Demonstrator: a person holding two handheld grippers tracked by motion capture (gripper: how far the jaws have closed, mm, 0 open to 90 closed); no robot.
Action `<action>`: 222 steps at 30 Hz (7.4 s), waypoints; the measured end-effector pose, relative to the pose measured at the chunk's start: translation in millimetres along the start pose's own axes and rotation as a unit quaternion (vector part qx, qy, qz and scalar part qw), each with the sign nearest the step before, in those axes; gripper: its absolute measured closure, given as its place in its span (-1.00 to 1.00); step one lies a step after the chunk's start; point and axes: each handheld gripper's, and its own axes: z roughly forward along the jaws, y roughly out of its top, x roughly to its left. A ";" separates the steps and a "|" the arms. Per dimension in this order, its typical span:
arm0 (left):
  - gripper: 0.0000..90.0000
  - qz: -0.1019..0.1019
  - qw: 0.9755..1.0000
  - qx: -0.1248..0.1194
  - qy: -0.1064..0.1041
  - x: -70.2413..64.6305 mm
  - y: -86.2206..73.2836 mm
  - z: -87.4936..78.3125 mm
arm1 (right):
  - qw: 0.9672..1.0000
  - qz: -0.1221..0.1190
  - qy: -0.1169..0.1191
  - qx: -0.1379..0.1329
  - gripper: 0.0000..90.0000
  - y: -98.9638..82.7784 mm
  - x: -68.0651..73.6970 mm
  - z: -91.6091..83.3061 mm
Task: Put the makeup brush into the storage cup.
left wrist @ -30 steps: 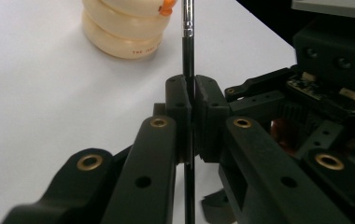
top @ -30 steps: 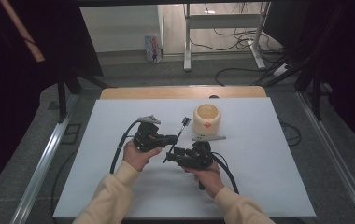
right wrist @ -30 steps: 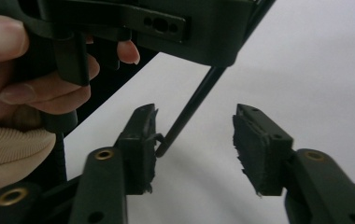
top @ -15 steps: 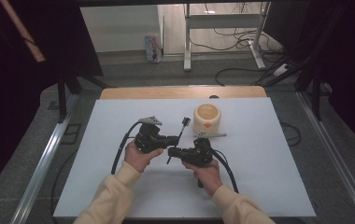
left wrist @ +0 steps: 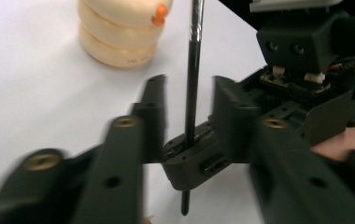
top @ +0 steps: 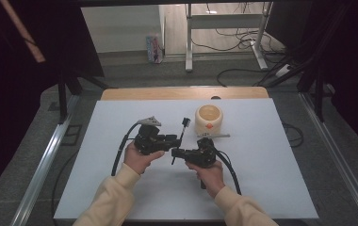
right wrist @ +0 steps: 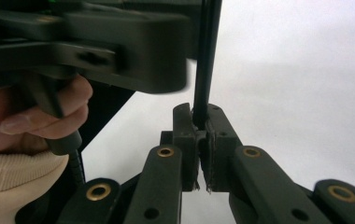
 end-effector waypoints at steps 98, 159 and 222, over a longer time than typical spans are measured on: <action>-0.67 -0.028 0.971 0.061 0.229 38.8 -144.8 -97.3 | 0.994 -0.079 -0.034 -0.074 0.89 45.8 5.5 -45.2; -0.66 -0.028 0.971 0.061 0.230 39.6 -147.6 -99.4 | 0.978 -0.062 -0.148 -0.130 0.89 131.5 -58.7 -85.3; -0.65 -0.030 0.971 0.061 0.231 39.8 -147.6 -99.4 | 0.973 -0.070 -0.198 -0.095 0.86 121.4 -90.8 -54.0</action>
